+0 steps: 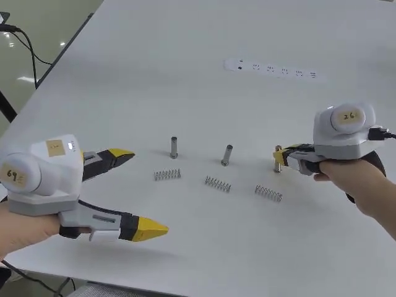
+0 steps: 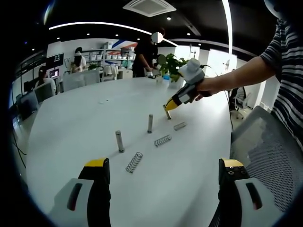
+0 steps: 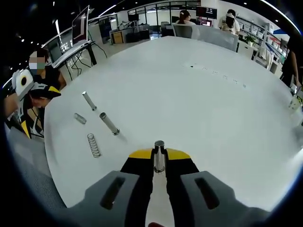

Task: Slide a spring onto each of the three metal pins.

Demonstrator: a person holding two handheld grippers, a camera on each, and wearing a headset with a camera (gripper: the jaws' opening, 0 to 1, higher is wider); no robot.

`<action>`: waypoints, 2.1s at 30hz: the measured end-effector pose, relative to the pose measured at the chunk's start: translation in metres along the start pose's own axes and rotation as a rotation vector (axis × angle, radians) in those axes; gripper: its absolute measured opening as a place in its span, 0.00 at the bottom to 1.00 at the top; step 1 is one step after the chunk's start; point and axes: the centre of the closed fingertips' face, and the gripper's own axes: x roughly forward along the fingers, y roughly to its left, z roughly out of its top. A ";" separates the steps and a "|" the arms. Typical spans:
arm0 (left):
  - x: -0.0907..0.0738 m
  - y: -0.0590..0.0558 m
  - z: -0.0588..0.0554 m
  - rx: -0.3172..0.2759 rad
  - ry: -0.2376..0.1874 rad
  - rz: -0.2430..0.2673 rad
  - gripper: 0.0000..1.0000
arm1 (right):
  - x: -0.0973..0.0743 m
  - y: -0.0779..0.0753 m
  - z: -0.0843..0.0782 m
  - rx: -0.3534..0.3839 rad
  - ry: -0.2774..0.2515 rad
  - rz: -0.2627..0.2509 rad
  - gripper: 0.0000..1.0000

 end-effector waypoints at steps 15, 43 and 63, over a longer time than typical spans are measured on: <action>0.001 -0.001 -0.001 0.001 0.000 -0.007 0.95 | -0.008 0.005 -0.002 -0.016 -0.022 -0.008 0.10; 0.000 -0.004 -0.001 0.001 0.000 -0.010 0.94 | -0.018 0.006 -0.013 -0.050 -0.012 -0.009 0.16; 0.002 -0.001 -0.003 -0.047 -0.028 -0.001 0.96 | -0.030 0.009 -0.006 0.031 -0.113 0.011 0.34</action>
